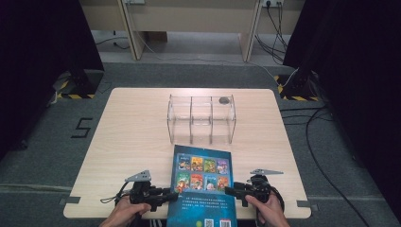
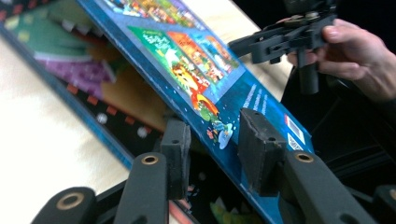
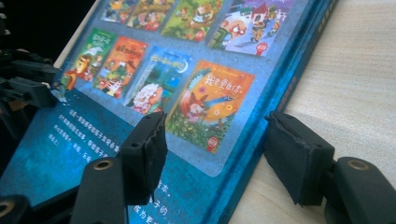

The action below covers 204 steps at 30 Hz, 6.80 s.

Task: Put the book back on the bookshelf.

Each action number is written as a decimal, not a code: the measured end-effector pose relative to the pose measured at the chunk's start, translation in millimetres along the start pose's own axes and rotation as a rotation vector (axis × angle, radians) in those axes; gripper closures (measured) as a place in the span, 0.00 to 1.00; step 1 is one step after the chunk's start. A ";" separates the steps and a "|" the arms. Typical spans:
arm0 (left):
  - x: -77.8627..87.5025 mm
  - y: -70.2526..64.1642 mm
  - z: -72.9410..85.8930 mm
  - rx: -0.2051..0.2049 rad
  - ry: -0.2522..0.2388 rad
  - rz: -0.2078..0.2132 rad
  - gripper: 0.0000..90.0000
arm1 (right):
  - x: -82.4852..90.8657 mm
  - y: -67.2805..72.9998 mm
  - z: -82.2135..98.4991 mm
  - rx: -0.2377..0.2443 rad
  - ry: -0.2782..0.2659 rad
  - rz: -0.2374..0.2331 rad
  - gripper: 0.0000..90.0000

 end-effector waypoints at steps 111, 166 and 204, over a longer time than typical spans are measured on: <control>-16.1 29.1 -47.9 -0.289 -0.179 -0.336 0.45 | 35.0 87.7 -46.2 0.776 -0.312 -0.076 0.90; -2.0 50.7 -29.7 -0.164 -0.082 -0.368 0.46 | 34.9 70.4 -56.4 0.584 -0.533 -0.041 0.92; 0.1 77.8 -8.2 -0.242 0.121 -0.531 0.30 | 118.1 22.3 -106.5 0.522 -0.767 0.226 0.92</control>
Point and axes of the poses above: each handheld gripper's, and its own axes: x roughly backward along the jaws, z roughly out of its underside, y roughly to its left, the point moved 8 cm from there along -x, roughly forward along the jaws, and after that the axes turned 4 degrees about y, right-handed, at the moved point
